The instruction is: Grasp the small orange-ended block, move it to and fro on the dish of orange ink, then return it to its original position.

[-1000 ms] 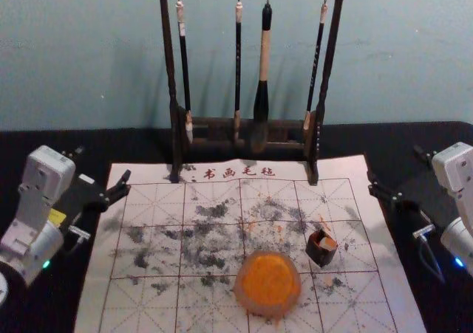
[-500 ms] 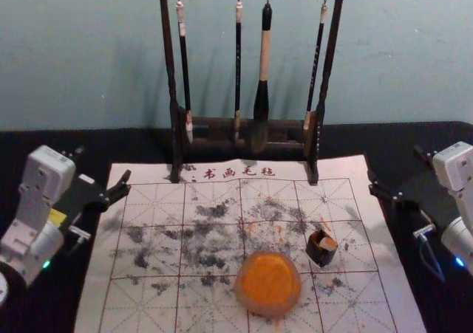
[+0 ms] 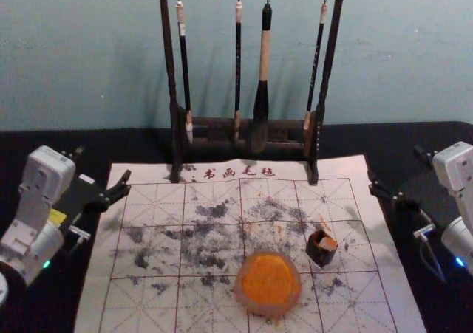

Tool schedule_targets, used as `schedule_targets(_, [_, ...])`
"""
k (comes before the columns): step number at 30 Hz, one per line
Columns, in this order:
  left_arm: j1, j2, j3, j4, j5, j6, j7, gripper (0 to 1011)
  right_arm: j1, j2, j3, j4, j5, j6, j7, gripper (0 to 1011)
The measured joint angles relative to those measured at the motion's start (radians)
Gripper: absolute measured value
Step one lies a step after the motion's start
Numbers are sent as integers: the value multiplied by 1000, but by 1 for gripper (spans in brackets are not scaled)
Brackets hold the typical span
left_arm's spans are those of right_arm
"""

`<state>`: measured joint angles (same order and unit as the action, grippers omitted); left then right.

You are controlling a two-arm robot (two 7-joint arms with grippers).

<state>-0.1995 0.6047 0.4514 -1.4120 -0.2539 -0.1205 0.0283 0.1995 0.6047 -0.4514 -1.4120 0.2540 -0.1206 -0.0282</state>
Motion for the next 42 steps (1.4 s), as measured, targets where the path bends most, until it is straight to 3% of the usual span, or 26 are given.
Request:
schedule_targets(33, [0,0,0,0,0,0,0,1001,0,0,1,0,0,0,1,1003])
schedule_targets(42, [0,0,0,0,0,0,0,1001,-18,16,34,-38,23,22,64,1003])
